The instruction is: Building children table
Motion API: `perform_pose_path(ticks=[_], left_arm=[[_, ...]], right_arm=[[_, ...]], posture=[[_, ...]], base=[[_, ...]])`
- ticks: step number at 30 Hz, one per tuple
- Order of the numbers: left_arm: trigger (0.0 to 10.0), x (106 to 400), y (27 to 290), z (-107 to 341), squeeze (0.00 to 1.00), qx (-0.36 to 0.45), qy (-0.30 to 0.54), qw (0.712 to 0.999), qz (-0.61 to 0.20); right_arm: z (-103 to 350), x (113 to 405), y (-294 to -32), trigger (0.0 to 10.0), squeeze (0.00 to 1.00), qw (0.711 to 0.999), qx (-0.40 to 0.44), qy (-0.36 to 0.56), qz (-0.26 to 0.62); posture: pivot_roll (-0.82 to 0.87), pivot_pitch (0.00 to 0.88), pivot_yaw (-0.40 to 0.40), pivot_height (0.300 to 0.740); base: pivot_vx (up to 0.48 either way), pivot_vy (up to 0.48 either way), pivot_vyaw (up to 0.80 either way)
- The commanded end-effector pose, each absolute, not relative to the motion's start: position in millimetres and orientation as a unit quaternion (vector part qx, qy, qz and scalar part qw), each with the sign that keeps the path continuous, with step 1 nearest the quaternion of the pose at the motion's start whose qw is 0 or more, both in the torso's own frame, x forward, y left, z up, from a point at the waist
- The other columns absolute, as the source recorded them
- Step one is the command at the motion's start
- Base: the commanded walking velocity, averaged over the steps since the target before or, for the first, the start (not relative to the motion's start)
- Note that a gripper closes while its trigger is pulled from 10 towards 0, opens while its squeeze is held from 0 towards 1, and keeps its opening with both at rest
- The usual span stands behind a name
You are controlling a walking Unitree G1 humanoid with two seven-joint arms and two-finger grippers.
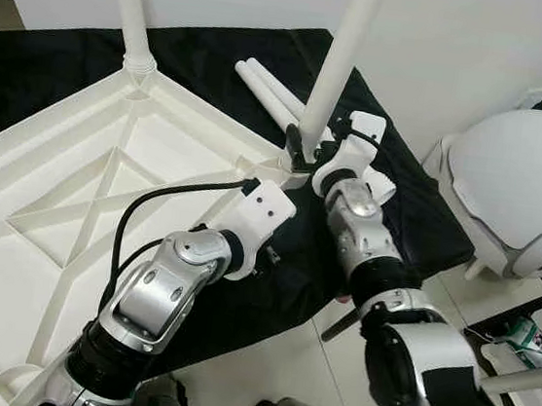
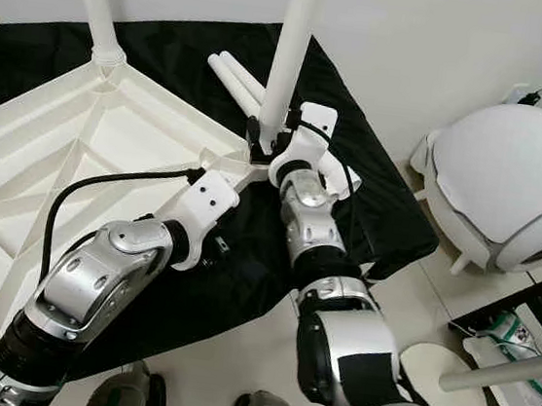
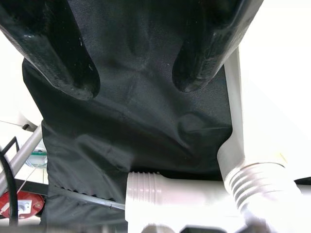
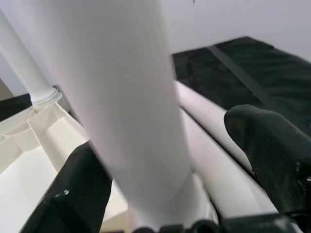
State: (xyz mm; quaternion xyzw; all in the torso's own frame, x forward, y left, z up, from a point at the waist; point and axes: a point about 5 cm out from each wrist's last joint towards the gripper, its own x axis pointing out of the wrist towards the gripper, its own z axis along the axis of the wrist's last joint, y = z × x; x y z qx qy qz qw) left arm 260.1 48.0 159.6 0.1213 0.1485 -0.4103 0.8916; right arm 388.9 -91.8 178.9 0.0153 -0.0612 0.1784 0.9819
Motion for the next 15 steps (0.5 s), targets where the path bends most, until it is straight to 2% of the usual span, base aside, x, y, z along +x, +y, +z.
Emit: perform_pose_path(ticks=[1,6,15], left_arm=[[10.0,260.6,48.8,156.7,0.00,0.123,0.151,0.897,-0.396],[10.0,261.2,49.5,157.9,0.00,0.123,0.150,0.898,-0.394],[10.0,266.3,47.5,162.0,0.00,0.120,0.143,0.904,-0.384]], right_arm=[[178.1,390.0,-93.0,10.0,0.00,0.978,0.016,-0.054,0.203],[176.5,393.1,-102.3,10.0,0.00,0.969,0.003,-0.033,0.246],[175.5,388.3,-101.2,10.0,0.00,0.958,0.019,-0.044,0.281]], posture=[[-0.01,0.017,-0.060,0.740],[0.00,0.024,-0.058,0.740],[0.00,0.039,-0.057,0.740]], base=[[0.000,0.000,0.00],[0.000,0.000,0.00],[0.000,0.000,0.00]])
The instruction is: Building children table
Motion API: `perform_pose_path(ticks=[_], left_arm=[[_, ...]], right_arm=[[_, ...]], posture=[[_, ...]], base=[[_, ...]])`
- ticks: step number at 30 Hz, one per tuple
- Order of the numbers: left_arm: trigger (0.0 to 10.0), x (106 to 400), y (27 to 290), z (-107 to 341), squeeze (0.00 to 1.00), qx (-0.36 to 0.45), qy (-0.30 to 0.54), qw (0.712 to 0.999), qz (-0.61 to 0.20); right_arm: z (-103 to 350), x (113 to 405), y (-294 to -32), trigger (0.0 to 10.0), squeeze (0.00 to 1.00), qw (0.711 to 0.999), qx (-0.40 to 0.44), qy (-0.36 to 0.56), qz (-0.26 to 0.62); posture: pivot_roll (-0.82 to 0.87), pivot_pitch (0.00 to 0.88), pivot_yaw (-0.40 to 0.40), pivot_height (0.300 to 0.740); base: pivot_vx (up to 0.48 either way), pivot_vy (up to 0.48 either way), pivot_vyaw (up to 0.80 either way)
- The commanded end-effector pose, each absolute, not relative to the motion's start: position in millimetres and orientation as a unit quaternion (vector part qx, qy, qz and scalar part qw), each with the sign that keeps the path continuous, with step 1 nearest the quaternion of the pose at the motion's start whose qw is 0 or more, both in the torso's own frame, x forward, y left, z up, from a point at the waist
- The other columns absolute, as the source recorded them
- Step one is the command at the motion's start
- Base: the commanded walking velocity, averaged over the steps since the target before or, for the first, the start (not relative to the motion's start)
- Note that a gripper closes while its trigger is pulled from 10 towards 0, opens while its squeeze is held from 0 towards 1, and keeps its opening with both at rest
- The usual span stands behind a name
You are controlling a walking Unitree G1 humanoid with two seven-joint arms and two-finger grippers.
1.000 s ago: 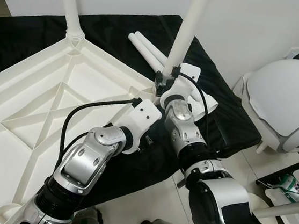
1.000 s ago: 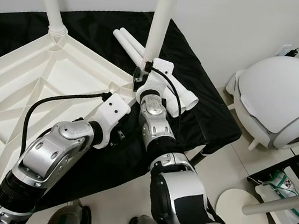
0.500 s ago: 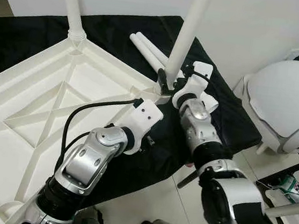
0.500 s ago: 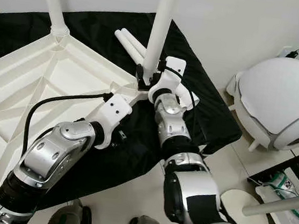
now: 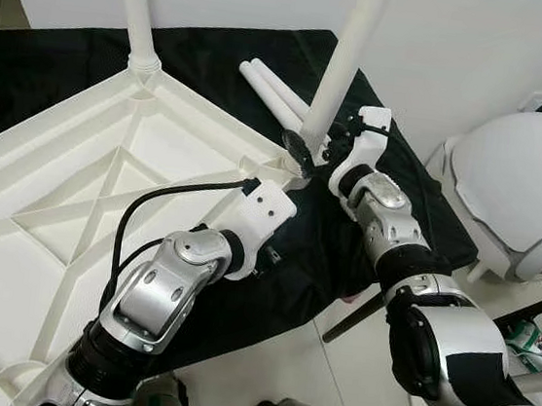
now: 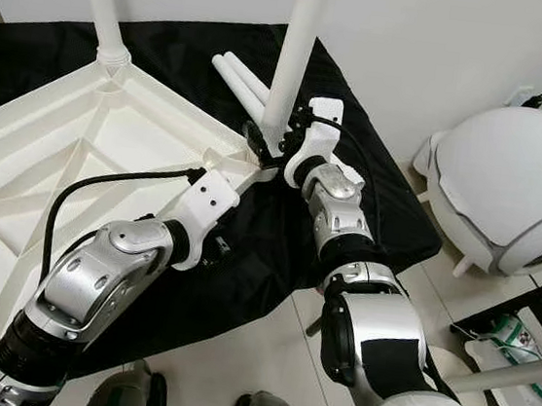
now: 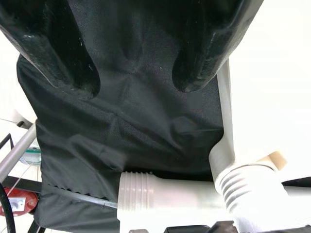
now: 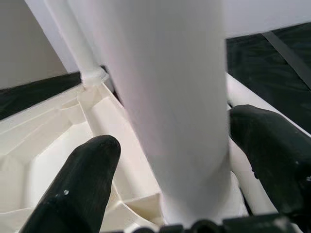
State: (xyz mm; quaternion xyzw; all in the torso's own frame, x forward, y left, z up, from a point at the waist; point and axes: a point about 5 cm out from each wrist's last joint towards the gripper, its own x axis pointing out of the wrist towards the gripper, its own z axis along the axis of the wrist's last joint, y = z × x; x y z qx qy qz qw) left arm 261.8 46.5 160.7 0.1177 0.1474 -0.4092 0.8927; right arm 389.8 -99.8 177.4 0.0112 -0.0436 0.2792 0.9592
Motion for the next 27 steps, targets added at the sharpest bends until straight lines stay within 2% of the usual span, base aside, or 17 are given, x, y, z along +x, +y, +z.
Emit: perform_pose_path(ticks=[1,11,17,23,27], left_arm=[[10.0,267.7,46.0,164.1,0.00,0.119,0.138,0.905,-0.384],[10.0,278.3,38.8,173.4,0.00,0.122,0.119,0.908,-0.383],[10.0,285.9,31.0,181.2,0.00,0.129,0.104,0.906,-0.390],[10.0,292.0,26.0,182.6,0.00,0.134,0.101,0.904,-0.392],[10.0,304.8,24.7,181.4,0.00,0.143,0.106,0.913,-0.368]], right_arm=[[175.0,386.8,-102.8,10.0,0.00,0.958,0.024,-0.048,0.282],[173.5,379.6,-116.9,10.0,0.00,0.954,0.047,-0.063,0.290],[173.7,370.4,-136.6,10.0,0.00,0.954,0.043,-0.075,0.289],[173.6,360.0,-149.1,10.0,0.00,0.955,0.031,-0.091,0.279],[172.5,342.9,-156.5,10.0,0.00,0.956,0.039,-0.098,0.274]], posture=[[0.00,0.044,-0.056,0.740],[-0.02,0.055,-0.041,0.740],[-0.05,0.057,-0.023,0.740],[-0.06,0.058,-0.018,0.740],[-0.08,0.056,-0.004,0.740]], base=[[0.000,0.000,0.00],[0.000,0.000,0.00],[0.000,0.000,0.00],[0.000,0.000,0.00],[0.000,0.000,0.00]])
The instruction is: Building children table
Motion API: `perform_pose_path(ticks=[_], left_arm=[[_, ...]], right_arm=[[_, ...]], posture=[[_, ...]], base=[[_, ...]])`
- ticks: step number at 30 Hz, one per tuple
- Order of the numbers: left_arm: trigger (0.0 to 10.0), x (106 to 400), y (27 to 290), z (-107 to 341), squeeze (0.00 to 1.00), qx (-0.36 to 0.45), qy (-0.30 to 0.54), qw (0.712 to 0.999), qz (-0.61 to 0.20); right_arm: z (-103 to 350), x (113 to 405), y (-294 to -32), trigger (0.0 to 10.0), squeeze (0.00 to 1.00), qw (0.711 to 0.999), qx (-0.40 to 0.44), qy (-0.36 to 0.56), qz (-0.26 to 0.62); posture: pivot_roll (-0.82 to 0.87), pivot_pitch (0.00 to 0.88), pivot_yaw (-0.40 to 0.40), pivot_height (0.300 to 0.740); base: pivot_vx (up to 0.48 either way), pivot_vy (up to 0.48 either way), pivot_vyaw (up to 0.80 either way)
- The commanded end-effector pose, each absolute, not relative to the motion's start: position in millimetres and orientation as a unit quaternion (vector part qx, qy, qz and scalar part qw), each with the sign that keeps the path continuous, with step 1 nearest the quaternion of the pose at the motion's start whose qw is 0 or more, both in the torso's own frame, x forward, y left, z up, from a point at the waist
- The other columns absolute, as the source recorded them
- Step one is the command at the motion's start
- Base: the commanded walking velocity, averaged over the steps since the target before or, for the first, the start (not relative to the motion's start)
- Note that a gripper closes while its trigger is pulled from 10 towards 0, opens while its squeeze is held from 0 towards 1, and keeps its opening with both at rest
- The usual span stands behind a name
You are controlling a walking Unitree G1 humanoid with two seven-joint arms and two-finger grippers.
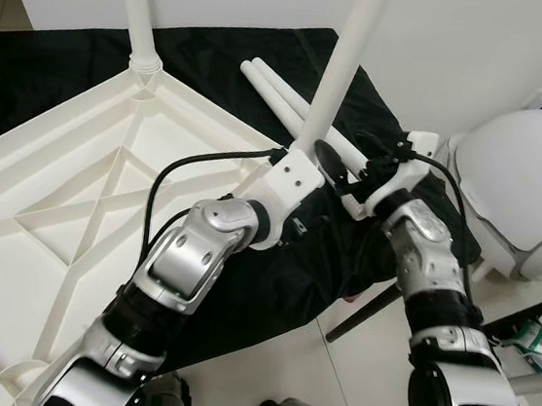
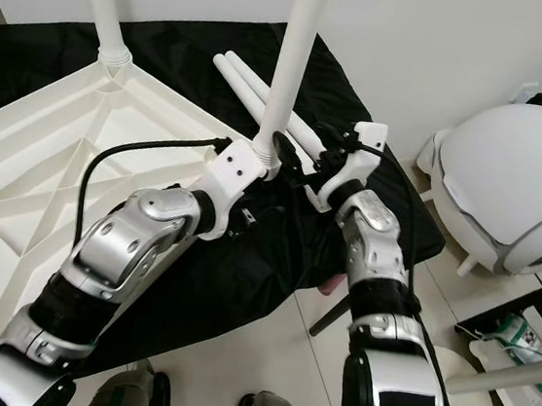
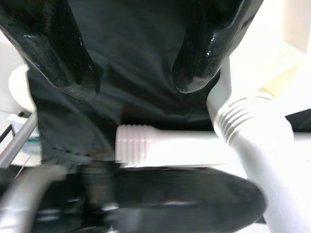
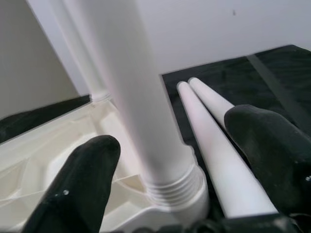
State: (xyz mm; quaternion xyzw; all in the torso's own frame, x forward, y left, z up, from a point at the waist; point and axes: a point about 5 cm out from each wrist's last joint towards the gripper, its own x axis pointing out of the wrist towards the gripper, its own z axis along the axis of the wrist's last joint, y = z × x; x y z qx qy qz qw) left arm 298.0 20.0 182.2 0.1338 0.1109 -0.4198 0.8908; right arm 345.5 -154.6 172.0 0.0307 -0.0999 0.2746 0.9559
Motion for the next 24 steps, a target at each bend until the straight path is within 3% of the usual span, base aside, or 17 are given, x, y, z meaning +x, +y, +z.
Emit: perform_pose_path(ticks=[1,11,24], left_arm=[[10.0,306.4,24.7,181.1,0.00,0.145,0.106,0.914,-0.364],[10.0,327.3,33.0,171.6,0.00,0.133,0.134,0.940,-0.284],[10.0,339.1,42.8,151.6,0.00,0.145,0.166,0.949,-0.225]], right_arm=[[173.1,339.8,-156.9,10.0,0.00,0.956,0.043,-0.100,0.274],[167.4,306.6,-158.9,10.0,0.00,0.955,0.071,-0.101,0.271],[171.9,297.4,-158.4,10.0,0.00,0.959,0.082,-0.095,0.255]], posture=[[-0.08,0.056,-0.003,0.740],[-0.09,0.054,0.015,0.740],[-0.11,0.045,0.031,0.740]], base=[[0.000,0.000,0.00],[0.000,0.000,0.00],[0.000,0.000,0.00]])
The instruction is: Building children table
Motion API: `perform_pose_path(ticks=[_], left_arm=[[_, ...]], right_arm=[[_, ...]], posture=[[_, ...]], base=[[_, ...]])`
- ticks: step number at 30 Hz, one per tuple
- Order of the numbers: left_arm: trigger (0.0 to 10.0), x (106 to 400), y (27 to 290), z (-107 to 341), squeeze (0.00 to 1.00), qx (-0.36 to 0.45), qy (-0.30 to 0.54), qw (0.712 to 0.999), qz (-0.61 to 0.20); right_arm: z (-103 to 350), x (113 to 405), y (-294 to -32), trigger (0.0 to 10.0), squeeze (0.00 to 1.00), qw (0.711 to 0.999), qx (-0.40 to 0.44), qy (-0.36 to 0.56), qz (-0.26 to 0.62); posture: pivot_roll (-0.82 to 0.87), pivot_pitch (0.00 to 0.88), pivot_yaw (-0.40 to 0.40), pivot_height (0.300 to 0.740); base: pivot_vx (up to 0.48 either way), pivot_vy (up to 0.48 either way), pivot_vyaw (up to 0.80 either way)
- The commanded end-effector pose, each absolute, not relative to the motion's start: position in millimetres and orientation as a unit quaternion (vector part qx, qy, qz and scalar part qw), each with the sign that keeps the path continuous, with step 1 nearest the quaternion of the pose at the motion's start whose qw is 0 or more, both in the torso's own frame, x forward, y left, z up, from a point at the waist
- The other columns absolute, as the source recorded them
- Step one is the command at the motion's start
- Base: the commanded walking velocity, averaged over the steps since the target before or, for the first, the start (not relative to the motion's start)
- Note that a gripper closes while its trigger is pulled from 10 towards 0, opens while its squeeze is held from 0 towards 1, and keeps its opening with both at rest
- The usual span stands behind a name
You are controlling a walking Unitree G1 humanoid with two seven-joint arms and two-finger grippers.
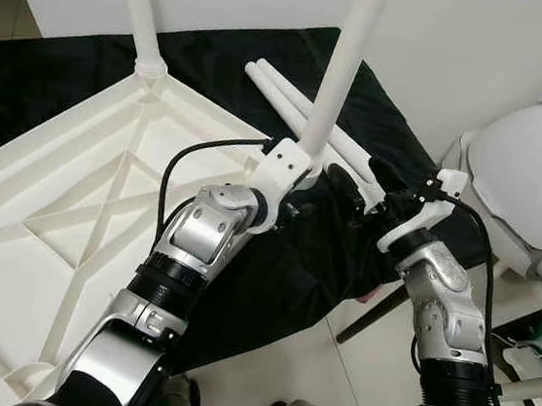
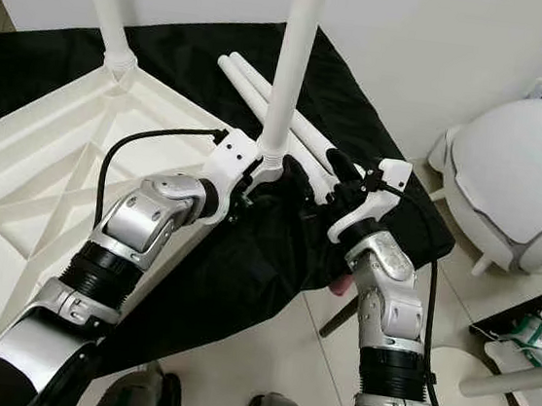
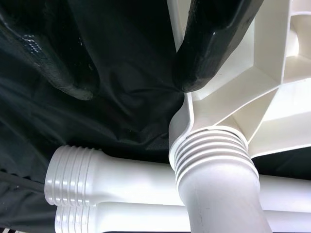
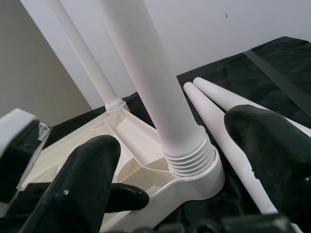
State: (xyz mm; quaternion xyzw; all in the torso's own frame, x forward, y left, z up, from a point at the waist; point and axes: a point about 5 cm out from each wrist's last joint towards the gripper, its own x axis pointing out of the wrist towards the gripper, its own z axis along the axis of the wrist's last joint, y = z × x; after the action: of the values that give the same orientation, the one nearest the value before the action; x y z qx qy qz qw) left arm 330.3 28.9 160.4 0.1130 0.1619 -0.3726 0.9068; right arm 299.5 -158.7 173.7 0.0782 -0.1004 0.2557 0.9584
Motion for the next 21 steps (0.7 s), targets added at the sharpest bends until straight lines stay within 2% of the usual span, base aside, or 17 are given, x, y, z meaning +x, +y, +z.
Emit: perform_pose_path(ticks=[1,6,7,8,13,14,15,16,17,21], left_arm=[[10.0,338.2,43.5,147.2,0.00,0.154,0.169,0.946,-0.228],[10.0,332.8,46.3,132.4,0.00,0.178,0.189,0.934,-0.246],[8.9,331.0,48.6,126.1,0.00,0.186,0.196,0.930,-0.248],[10.0,330.3,51.4,119.9,0.00,0.187,0.204,0.930,-0.244],[10.0,329.3,54.0,109.3,0.00,0.186,0.221,0.928,-0.237],[6.9,329.2,53.3,107.7,0.00,0.188,0.223,0.926,-0.238],[7.5,328.9,52.8,105.9,0.00,0.193,0.225,0.924,-0.240],[7.5,328.9,52.5,104.5,0.00,0.196,0.227,0.923,-0.241],[8.5,328.9,52.6,103.8,0.00,0.198,0.227,0.922,-0.242],[8.5,327.1,55.8,97.4,0.00,0.201,0.245,0.919,-0.235]], right_arm=[[171.6,296.6,-156.5,10.0,0.00,0.959,0.084,-0.094,0.255],[170.3,296.1,-150.5,10.0,0.00,0.958,0.088,-0.090,0.258],[170.3,296.8,-149.3,10.0,0.00,0.958,0.089,-0.091,0.257],[170.5,297.5,-148.4,10.0,0.00,0.958,0.090,-0.090,0.256],[170.9,299.0,-147.9,10.0,0.00,0.959,0.090,-0.089,0.254],[171.5,299.6,-148.5,10.0,0.00,0.959,0.089,-0.089,0.253],[172.2,300.2,-148.9,10.0,0.00,0.960,0.088,-0.090,0.251],[172.7,300.5,-149.1,10.0,0.00,0.960,0.087,-0.090,0.250],[172.9,300.7,-149.0,10.0,0.00,0.960,0.086,-0.090,0.250],[173.8,301.1,-150.0,10.0,0.00,0.961,0.086,-0.090,0.247]], posture=[[-0.11,0.044,0.032,0.740],[-0.10,0.034,0.038,0.740],[-0.10,0.030,0.043,0.740],[-0.10,0.024,0.048,0.740],[-0.10,0.018,0.051,0.740],[-0.10,0.016,0.053,0.740],[-0.11,0.013,0.056,0.740],[-0.11,0.013,0.057,0.740],[-0.11,0.012,0.058,0.740],[-0.11,0.010,0.064,0.740]], base=[[0.000,0.000,0.00],[0.000,0.000,0.00],[0.000,0.000,0.00],[0.000,0.000,0.00],[0.000,0.000,0.00],[0.000,0.000,0.00],[0.000,0.000,0.00],[0.000,0.000,0.00],[0.000,0.000,0.00],[0.000,0.000,0.00]])
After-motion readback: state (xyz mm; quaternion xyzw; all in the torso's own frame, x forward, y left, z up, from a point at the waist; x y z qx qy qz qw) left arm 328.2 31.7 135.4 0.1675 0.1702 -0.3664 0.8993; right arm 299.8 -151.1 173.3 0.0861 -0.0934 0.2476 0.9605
